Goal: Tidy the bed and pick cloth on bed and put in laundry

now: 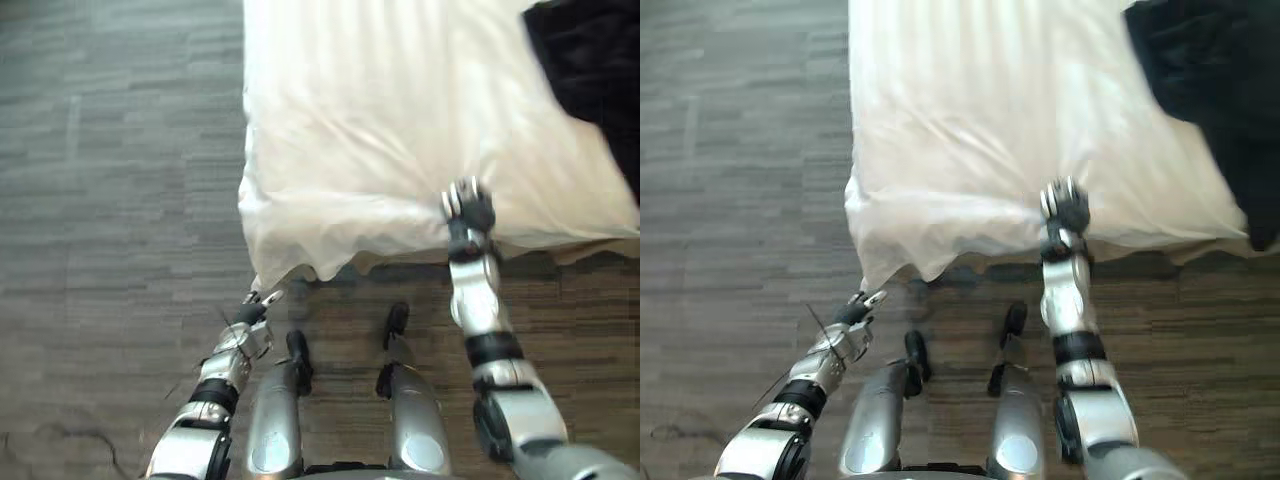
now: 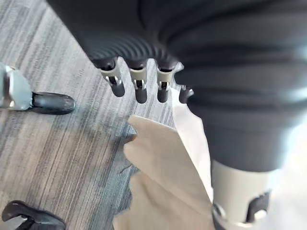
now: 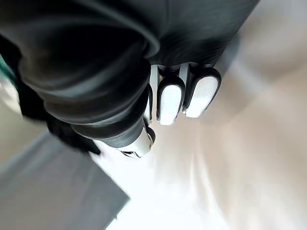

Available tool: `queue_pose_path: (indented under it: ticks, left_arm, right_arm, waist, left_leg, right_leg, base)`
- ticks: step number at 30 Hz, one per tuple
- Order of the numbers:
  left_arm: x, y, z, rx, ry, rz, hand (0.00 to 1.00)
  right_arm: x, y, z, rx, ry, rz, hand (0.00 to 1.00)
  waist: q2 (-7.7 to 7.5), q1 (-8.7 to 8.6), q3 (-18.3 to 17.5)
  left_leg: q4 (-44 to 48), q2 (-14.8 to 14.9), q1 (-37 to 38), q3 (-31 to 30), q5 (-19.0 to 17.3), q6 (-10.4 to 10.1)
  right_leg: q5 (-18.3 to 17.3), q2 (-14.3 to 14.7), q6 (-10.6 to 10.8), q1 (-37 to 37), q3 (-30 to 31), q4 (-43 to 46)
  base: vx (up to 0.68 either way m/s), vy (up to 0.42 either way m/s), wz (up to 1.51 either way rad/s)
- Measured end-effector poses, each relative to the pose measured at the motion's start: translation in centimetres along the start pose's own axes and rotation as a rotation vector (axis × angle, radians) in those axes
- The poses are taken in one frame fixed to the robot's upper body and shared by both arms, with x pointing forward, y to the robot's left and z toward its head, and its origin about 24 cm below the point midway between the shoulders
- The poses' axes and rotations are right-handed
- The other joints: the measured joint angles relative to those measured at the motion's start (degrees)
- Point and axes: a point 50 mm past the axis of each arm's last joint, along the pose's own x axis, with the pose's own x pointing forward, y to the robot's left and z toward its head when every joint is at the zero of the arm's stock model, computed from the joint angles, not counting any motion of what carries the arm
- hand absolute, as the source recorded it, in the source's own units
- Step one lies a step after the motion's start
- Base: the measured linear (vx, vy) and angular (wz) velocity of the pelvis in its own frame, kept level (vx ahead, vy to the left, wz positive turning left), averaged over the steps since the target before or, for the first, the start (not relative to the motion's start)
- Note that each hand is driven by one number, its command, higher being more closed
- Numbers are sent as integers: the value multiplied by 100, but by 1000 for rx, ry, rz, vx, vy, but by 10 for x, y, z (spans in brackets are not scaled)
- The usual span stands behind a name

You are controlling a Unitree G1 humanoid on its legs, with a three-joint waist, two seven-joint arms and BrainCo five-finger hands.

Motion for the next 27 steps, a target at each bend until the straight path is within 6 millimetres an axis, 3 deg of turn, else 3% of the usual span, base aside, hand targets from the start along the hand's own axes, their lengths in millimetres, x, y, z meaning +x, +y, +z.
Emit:
queue_pose_path:
  ticks: [2, 3, 5, 6, 7, 8, 10, 12, 13, 14, 15, 16, 17, 18, 19, 22, 23, 24, 25, 26, 27]
  left_arm:
    - [-5, 9, -18, 1, 51, 24, 0]
    - [-8, 13, -29, -19, 79, 42, 0]
    - [-17, 28, -50, -4, 128, 81, 0]
    - [-22, 35, -61, 14, 155, 98, 0]
    - [-28, 42, -72, 32, 184, 108, 0]
    - [-34, 49, -83, 49, 217, 122, 0]
    - [-46, 52, -111, 147, 310, 120, 0]
    - [-49, 50, -121, 250, 350, 109, 0]
    - [-51, 51, -126, 383, 370, 117, 0]
    - [-53, 53, -128, 407, 375, 122, 0]
    - [-59, 60, -135, 477, 397, 152, 0]
    - [-67, 66, -143, 518, 421, 183, 0]
    - [-70, 66, -148, 489, 425, 199, 0]
    - [-69, 67, -144, 483, 396, 213, 0]
    - [-71, 72, -143, 471, 390, 235, 0]
    - [-86, 87, -157, 435, 439, 272, 0]
    - [-96, 86, -170, 415, 474, 253, 0]
    - [-97, 87, -171, 408, 471, 237, 0]
    - [-98, 92, -169, 416, 474, 229, 0]
    - [-100, 97, -170, 421, 491, 204, 0]
    - [-100, 93, -173, 428, 501, 177, 0]
  right_arm:
    - [-23, -42, -2, -37, 24, -91, 0]
    - [-37, -60, -8, -74, 54, -123, 0]
    - [-51, -73, -21, -137, 124, -124, 0]
    - [-57, -78, -29, -176, 168, -116, 0]
    - [-64, -84, -37, -232, 219, -109, 0]
    - [-68, -86, -43, -285, 263, -94, 0]
    - [-73, -90, -48, -410, 320, -47, 0]
    - [-75, -90, -50, -462, 332, -26, 0]
    - [-76, -89, -52, -514, 356, -1, 0]
    - [-76, -89, -53, -523, 359, 2, 0]
    - [-77, -88, -53, -560, 368, 11, 0]
    - [-76, -87, -51, -635, 376, 26, 0]
    - [-76, -86, -50, -668, 374, 32, 0]
    - [-74, -85, -47, -741, 377, 42, 0]
    - [-72, -82, -49, -798, 385, 61, 0]
    - [-72, -75, -54, -895, 415, 133, 0]
    - [-73, -73, -54, -929, 418, 164, 0]
    - [-73, -71, -52, -935, 406, 175, 0]
    - [-77, -74, -53, -927, 411, 171, 0]
    - [-86, -77, -57, -903, 414, 160, 0]
    - [-86, -77, -56, -880, 402, 154, 0]
  waist:
    - [-11, -213, -10]
    - [-11, -277, -126]
    - [93, -258, -470]
    - [106, -266, -562]
    - [76, -229, -684]
    - [102, -241, -777]
    - [288, -256, -1010]
    - [401, -277, -1089]
    - [404, -252, -1098]
    - [405, -250, -1098]
    - [428, -246, -1114]
    - [397, -207, -1141]
    - [424, -122, -1165]
    - [484, 43, -1186]
    - [493, 134, -1201]
    - [485, 196, -1277]
    - [727, 223, -1464]
    - [599, 181, -1479]
    - [453, 155, -1550]
    - [301, 167, -1701]
    - [424, 60, -1747]
  left_leg:
    - [-181, 52, 479, 240, -24, -36]
    - [-336, 169, 762, 487, -41, -65]
    - [-719, 425, 1203, 936, -1, -137]
    - [-769, 506, 1471, 1100, -22, -246]
    - [-768, 497, 1732, 1233, -75, -346]
    - [-781, 530, 1928, 1331, -86, -381]
    - [-872, 529, 2287, 1549, -71, -397]
    - [-731, 535, 2358, 1586, -71, -396]
    - [-180, 656, 2340, 1551, -71, -397]
    - [-4, 710, 2306, 1518, -70, -398]
    - [873, 941, 2086, 1237, -23, -389]
    - [1712, 976, 1724, 535, 42, -285]
    - [1900, 850, 1576, 125, -37, -284]
    - [2038, 505, 1451, -569, -264, -125]
    - [2147, 319, 1423, -872, -376, 96]
    - [2191, 109, 1498, -1126, -375, 473]
    - [1989, 140, 1506, -1239, -353, 645]
    - [1768, 21, 1639, -1263, -437, 658]
    - [1559, -145, 1761, -1251, -482, 679]
    - [1151, -334, 1953, -1172, -672, 600]
    - [812, -282, 2106, -1093, -903, 478]
  right_leg:
    - [-47, 90, -54, 238, 159, 4]
    - [-241, 160, -147, 387, 51, 26]
    - [-755, 236, -434, 357, -703, 487]
    - [-926, 199, -562, 319, -900, 1239]
    - [-1205, 204, -384, 300, -940, 1614]
    - [-1383, 223, -401, 280, -867, 1910]
    - [-1621, 279, -418, 263, -817, 2243]
    - [-1743, 302, -354, 322, -723, 2246]
    - [-1832, 330, -365, 426, -578, 2186]
    - [-1832, 351, -365, 462, -535, 2162]
    - [-1825, 453, -364, 595, -352, 2070]
    - [-1809, 541, -350, 649, 6, 2017]
    - [-1790, 583, -323, 653, 220, 1958]
    - [-1743, 728, -275, 647, 728, 1898]
    - [-1732, 941, -263, 661, 1238, 1896]
    - [-1718, 1378, -288, 648, 2053, 1772]
    - [-1725, 1501, -454, 600, 1934, 1581]
    - [-1838, 1374, -566, 221, 1708, 2398]
    - [-1818, 1259, -609, 217, 1710, 2355]
    - [-1421, 1128, -329, 211, 1775, 2034]
    - [-1271, 1212, -473, 183, 1685, 1841]
  base:
    - [148, 15, -68]
    - [140, 2, -82]
    - [159, 0, -105]
    - [267, 24, -120]
    - [268, 20, -87]
    - [281, -10, -80]
    - [194, -37, -66]
    - [107, -3, -42]
    - [81, -6, -38]
    - [60, -37, -57]
    - [43, -39, -86]
    - [33, -8, -111]
    - [27, 113, -166]
    - [-2, 194, -203]
    - [-13, 205, -215]
    - [-65, 181, -222]
    - [-16, 254, -202]
    - [38, 257, -167]
    - [50, 201, -132]
    - [27, 181, -100]
    - [-16, 172, -94]
